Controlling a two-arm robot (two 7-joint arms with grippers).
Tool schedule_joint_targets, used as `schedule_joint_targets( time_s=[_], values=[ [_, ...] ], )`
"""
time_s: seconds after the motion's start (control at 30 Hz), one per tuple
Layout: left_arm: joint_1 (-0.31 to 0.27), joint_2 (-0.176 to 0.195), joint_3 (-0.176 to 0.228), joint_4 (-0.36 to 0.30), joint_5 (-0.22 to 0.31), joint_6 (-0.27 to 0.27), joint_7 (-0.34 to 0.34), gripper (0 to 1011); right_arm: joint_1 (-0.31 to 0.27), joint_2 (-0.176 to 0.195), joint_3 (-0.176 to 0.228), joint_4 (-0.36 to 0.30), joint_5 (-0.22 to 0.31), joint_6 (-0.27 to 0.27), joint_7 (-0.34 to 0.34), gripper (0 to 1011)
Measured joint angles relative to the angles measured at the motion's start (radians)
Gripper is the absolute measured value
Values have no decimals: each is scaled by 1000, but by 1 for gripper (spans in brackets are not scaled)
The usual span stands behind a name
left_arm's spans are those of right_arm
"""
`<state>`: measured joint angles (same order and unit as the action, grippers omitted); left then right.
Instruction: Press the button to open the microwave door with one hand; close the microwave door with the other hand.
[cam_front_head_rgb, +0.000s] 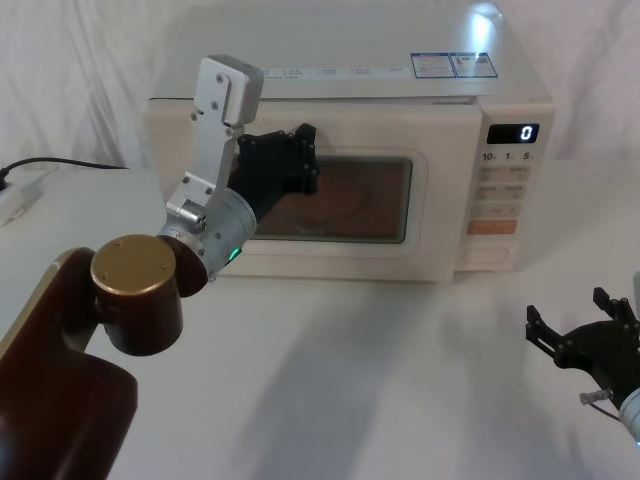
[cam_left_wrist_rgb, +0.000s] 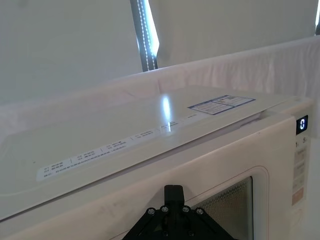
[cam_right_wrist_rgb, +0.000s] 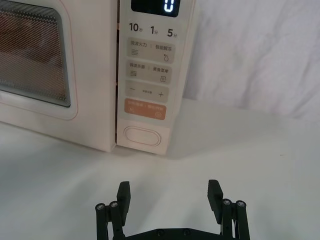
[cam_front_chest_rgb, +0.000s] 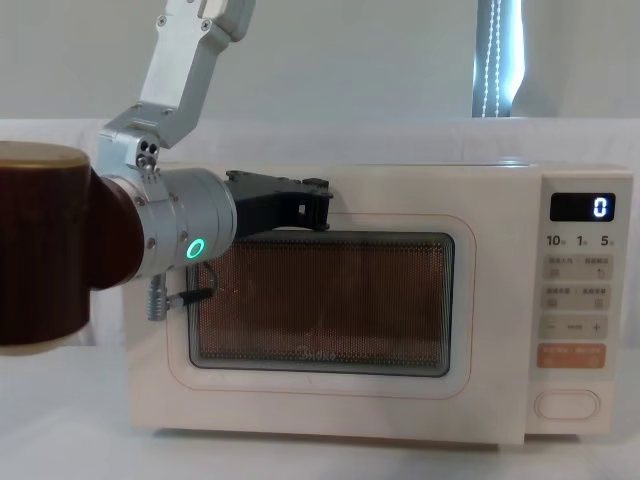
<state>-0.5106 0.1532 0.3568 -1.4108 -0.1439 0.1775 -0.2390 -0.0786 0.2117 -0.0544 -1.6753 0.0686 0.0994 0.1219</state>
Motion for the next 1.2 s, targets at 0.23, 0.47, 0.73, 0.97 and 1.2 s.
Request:
schedule_joint_targets(
  time_s=[0.23,0.47,0.73,0.97,1.2],
  values=[
    [-10,-15,-4,19,4,-1,-3,0,0,0,0,0,0,0,0,1002],
    [-11,-26,-11,35,5,-1,-3,0,0,0,0,0,0,0,0,1002],
    [-17,-35,-17,45,9,0,-1,0,0,0,0,0,0,0,0,1002],
    [-25,-42,-21,53,14,1,4,0,0,0,0,0,0,0,0,1002],
    [-28,-47,-25,58,19,2,8,0,0,0,0,0,0,0,0,1002]
  ],
)
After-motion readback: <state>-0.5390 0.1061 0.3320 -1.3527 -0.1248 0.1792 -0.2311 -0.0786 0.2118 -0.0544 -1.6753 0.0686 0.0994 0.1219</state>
